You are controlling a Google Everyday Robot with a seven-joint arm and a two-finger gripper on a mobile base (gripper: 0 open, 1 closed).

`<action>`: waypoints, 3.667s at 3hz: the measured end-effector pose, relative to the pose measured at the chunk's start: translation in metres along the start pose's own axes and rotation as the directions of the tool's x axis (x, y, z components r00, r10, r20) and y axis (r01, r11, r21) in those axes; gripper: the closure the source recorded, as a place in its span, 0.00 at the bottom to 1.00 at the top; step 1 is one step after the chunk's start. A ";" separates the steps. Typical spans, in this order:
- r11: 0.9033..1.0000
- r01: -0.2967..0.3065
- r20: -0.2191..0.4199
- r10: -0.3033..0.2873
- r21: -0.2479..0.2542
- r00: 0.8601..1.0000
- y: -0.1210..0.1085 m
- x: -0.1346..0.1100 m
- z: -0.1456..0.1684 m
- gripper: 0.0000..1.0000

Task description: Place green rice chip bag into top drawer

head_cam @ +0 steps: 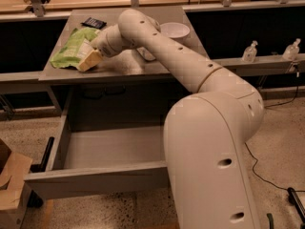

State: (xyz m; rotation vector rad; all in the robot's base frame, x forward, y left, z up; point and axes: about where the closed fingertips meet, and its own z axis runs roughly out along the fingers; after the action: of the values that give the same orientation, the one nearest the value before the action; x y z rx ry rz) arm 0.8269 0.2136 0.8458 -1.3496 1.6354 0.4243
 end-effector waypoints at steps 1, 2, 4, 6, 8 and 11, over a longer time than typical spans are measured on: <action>1.000 0.000 0.000 0.000 0.000 1.000 0.000 0.000 0.000 0.95; 1.000 0.000 0.000 0.000 0.000 1.000 0.000 0.000 0.000 1.00; 1.000 0.000 0.000 0.000 0.000 1.000 0.000 -0.001 -0.001 1.00; 1.000 0.000 0.000 0.000 0.000 1.000 0.000 -0.001 -0.001 0.82; 1.000 0.000 0.000 0.000 -0.001 1.000 0.000 -0.001 -0.001 0.35; 1.000 -0.019 -0.021 0.019 -0.001 1.000 0.015 0.001 -0.013 0.37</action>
Offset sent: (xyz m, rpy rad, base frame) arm -0.0552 -0.0392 0.0078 0.0457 0.0404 -0.0376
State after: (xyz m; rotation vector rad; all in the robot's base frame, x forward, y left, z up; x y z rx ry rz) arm 0.8081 0.2079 0.8474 -1.3445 1.6661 0.4236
